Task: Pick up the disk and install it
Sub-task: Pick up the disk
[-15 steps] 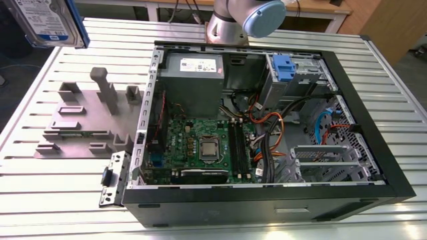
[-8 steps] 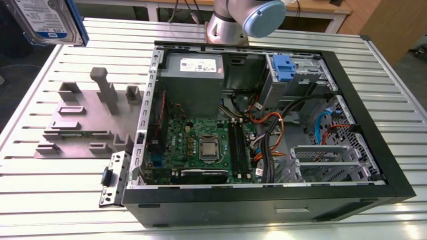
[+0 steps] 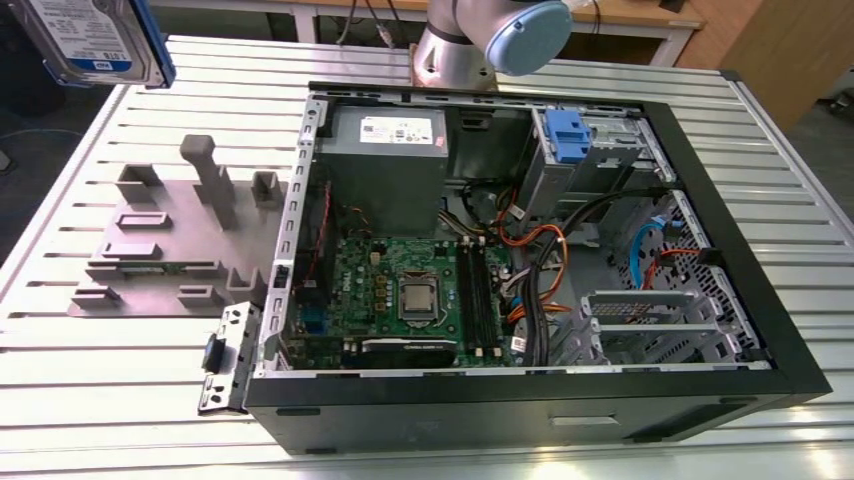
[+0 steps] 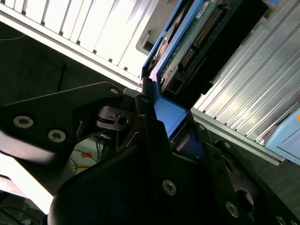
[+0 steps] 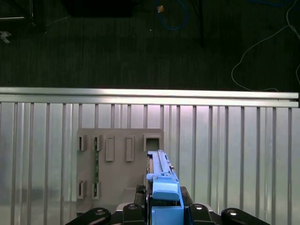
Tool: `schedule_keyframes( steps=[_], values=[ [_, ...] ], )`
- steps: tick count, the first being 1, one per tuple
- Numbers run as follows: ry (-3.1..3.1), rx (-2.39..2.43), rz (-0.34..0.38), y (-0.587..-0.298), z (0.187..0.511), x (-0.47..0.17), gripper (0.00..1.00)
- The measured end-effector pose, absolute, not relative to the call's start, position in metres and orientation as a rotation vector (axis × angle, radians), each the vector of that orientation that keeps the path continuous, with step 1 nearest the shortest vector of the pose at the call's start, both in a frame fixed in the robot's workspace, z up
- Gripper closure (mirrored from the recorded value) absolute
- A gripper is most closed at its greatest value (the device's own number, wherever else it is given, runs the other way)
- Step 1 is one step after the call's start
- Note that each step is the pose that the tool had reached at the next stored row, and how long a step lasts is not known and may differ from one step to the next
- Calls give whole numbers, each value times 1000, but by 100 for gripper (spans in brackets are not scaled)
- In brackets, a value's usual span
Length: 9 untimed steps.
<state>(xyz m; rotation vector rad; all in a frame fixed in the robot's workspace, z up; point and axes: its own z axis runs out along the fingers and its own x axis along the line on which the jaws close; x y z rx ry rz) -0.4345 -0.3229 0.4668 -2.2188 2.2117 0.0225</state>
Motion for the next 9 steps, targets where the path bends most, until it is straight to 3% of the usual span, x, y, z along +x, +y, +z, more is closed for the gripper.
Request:
schedule_keyframes(
  steps=[9],
  values=[
    [2212, -2219, 22, -323, 468, -434, 64]
  ],
)
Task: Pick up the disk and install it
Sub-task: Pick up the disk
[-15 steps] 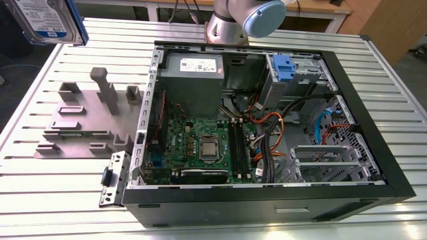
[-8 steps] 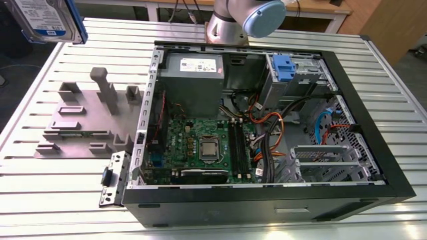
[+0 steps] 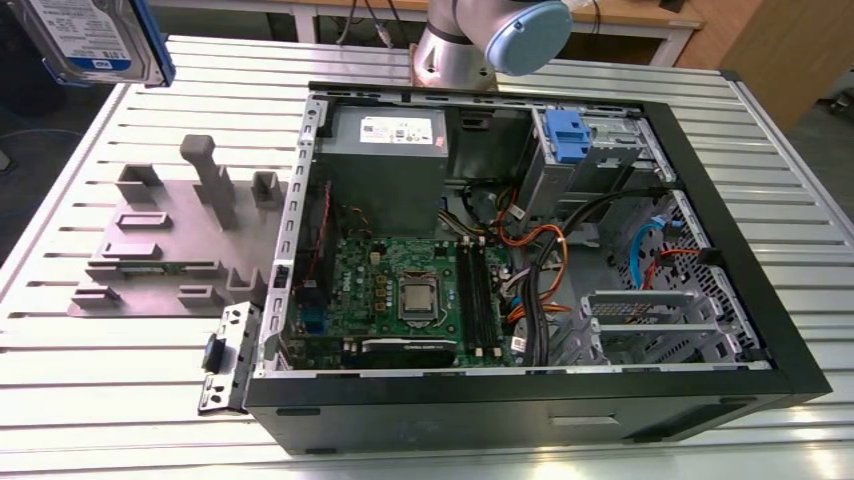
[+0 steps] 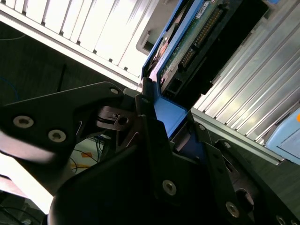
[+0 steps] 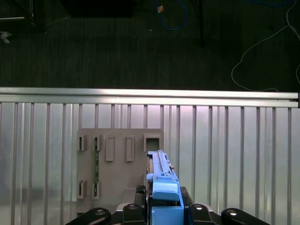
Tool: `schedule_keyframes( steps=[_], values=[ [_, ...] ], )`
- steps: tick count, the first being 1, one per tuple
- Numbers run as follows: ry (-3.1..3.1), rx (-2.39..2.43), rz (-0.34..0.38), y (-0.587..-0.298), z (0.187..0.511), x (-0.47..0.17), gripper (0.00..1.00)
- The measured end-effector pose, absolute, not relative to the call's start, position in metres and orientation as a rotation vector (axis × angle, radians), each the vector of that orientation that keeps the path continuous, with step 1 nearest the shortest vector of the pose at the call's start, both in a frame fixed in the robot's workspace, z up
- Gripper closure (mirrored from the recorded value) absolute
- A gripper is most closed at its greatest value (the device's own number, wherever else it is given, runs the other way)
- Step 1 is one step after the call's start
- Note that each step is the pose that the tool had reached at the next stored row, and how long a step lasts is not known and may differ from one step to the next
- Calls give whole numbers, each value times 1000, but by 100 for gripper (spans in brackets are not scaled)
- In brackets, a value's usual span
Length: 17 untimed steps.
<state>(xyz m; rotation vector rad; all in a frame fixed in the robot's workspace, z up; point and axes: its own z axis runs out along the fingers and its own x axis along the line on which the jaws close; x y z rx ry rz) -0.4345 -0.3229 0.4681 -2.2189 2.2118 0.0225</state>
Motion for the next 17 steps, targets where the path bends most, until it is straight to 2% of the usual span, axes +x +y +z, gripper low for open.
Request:
schedule_keyframes(
  steps=[17],
  values=[
    [2212, -2219, 22, -323, 476, -434, 64]
  ],
)
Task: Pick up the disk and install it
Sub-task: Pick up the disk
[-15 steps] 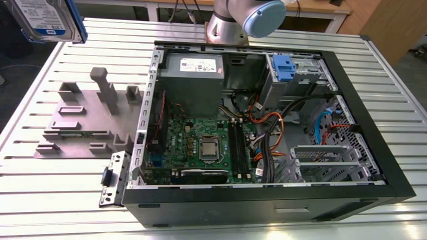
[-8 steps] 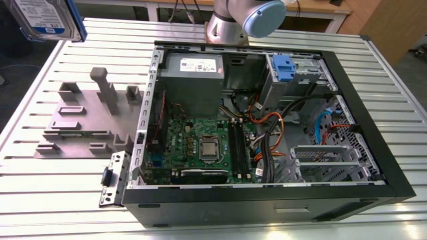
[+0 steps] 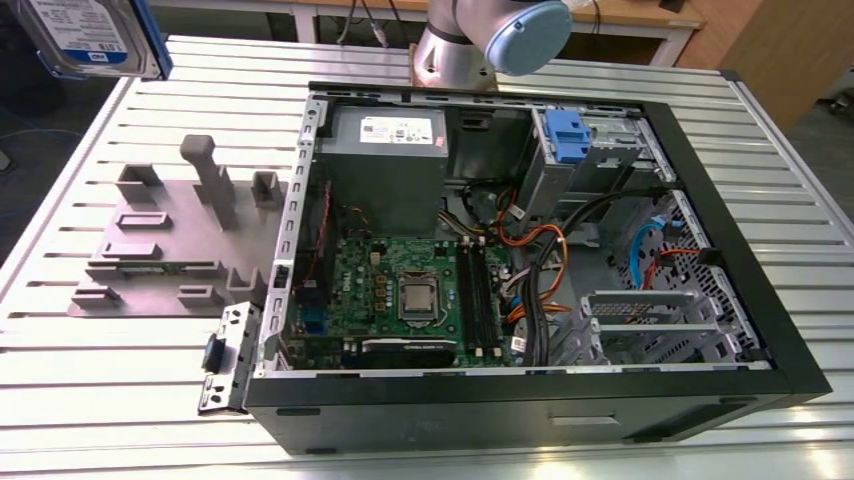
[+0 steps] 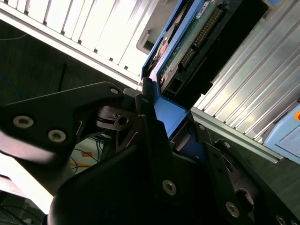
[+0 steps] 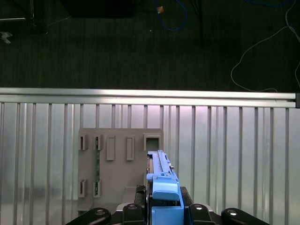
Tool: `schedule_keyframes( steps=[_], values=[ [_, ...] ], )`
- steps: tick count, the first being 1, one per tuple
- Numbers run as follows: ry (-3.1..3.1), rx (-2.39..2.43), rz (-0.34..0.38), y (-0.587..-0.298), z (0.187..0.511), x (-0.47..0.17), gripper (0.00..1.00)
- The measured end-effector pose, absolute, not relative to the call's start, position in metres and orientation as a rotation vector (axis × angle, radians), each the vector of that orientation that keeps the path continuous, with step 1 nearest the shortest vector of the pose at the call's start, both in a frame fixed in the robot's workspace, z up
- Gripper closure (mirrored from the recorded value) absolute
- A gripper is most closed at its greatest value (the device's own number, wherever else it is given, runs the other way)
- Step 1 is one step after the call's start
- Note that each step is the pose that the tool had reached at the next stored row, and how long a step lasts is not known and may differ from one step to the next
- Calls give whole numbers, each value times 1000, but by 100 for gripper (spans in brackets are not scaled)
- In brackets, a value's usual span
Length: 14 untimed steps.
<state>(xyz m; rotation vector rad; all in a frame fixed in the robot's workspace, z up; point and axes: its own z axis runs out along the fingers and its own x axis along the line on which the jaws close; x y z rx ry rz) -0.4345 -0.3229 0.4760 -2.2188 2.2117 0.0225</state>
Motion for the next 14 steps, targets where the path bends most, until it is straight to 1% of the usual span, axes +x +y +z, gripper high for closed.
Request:
schedule_keyframes(
  steps=[14],
  values=[
    [2212, -2219, 23, -323, 481, -434, 64]
  ],
)
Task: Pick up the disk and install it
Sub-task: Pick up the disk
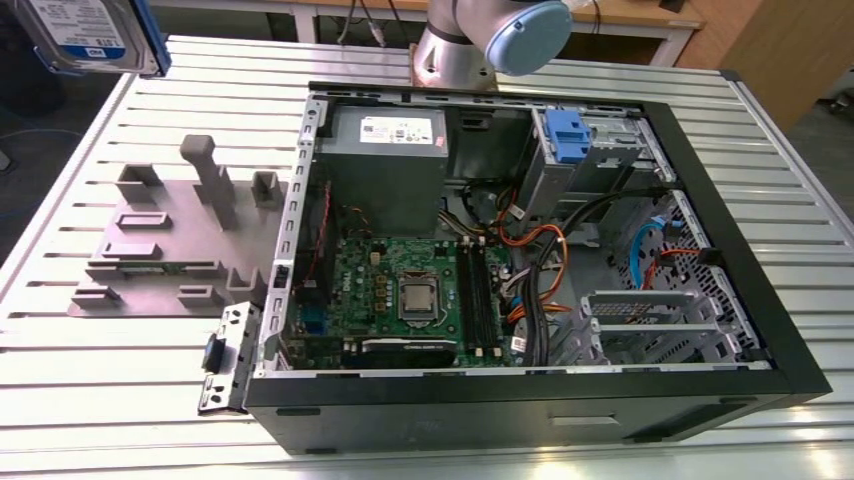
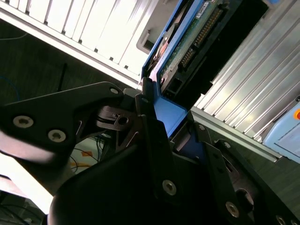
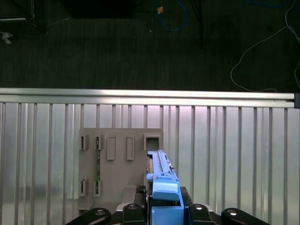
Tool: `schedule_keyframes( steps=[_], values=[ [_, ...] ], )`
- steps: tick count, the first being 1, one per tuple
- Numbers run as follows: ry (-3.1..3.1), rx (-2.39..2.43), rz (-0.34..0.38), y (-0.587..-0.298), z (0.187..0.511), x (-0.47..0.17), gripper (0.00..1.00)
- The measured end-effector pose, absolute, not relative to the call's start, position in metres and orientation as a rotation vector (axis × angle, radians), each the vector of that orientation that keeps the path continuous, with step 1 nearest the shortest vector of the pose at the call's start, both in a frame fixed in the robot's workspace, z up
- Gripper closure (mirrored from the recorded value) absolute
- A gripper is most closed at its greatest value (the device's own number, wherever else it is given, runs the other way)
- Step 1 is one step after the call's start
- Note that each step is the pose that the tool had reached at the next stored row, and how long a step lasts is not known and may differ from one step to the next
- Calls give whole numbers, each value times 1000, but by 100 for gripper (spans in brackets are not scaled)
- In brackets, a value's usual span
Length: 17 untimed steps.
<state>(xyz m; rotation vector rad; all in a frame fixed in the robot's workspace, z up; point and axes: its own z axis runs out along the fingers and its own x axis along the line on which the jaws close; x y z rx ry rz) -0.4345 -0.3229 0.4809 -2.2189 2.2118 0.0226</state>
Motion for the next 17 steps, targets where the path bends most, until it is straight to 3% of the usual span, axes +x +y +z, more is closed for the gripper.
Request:
schedule_keyframes(
  steps=[17],
  values=[
    [2212, -2219, 22, -338, 481, -434, 64]
  ],
)
